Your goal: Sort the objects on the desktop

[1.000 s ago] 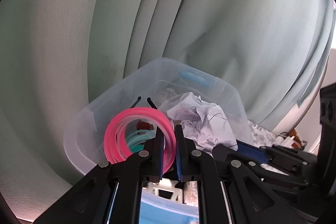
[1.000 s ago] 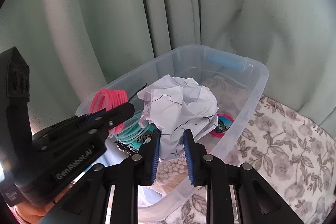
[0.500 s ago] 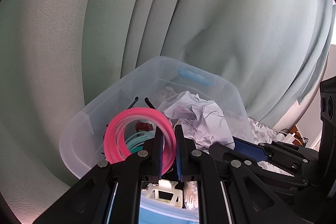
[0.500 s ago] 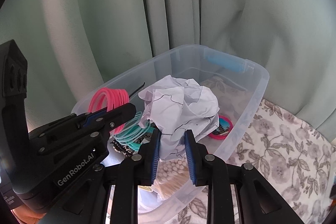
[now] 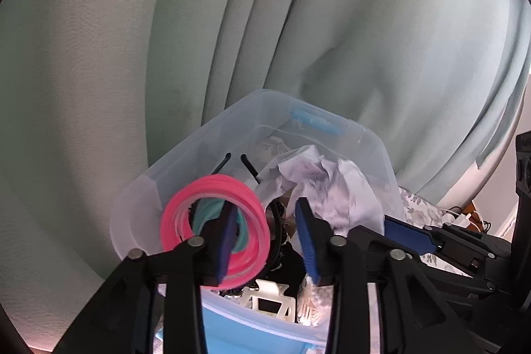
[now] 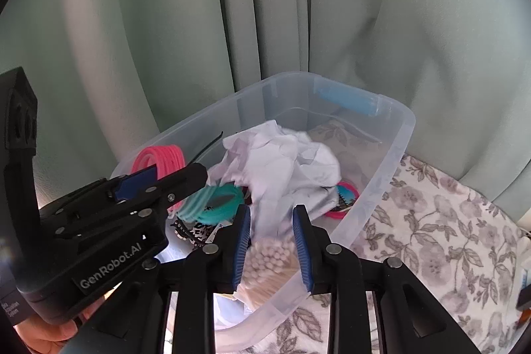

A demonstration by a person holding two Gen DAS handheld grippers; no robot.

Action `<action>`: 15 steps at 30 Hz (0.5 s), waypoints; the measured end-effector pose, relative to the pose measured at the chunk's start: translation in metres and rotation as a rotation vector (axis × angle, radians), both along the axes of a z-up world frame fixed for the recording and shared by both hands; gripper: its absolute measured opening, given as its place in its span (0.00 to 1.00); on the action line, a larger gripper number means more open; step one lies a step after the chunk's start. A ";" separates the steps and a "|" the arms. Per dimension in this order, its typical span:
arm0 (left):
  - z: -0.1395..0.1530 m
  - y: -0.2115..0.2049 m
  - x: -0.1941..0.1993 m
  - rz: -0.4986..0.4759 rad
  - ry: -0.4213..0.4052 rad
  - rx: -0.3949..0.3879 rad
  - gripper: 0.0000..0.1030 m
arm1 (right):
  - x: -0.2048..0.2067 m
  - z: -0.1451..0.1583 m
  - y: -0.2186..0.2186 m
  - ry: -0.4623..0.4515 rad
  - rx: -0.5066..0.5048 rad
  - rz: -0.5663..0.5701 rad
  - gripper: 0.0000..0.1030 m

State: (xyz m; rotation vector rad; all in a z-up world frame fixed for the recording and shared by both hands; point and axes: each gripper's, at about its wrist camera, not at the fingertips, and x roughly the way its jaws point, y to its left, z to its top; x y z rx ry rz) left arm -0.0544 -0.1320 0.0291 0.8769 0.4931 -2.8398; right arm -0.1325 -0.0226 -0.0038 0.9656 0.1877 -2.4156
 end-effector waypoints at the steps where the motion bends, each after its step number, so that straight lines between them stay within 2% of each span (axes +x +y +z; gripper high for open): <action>1: 0.001 -0.004 0.001 0.004 0.005 -0.001 0.42 | 0.000 0.004 0.001 0.002 -0.001 -0.003 0.35; 3: 0.008 -0.014 0.005 0.010 0.021 -0.002 0.46 | 0.002 0.004 0.002 0.007 -0.006 -0.009 0.40; 5: 0.015 -0.023 0.010 0.008 0.040 0.007 0.58 | 0.005 0.007 0.002 0.013 -0.010 -0.008 0.48; 6: 0.018 -0.028 0.013 0.006 0.051 0.009 0.58 | 0.008 0.006 0.001 0.018 -0.010 -0.006 0.52; 15: 0.034 -0.069 0.033 0.002 0.057 -0.002 0.59 | 0.020 0.013 0.001 0.035 -0.002 0.013 0.54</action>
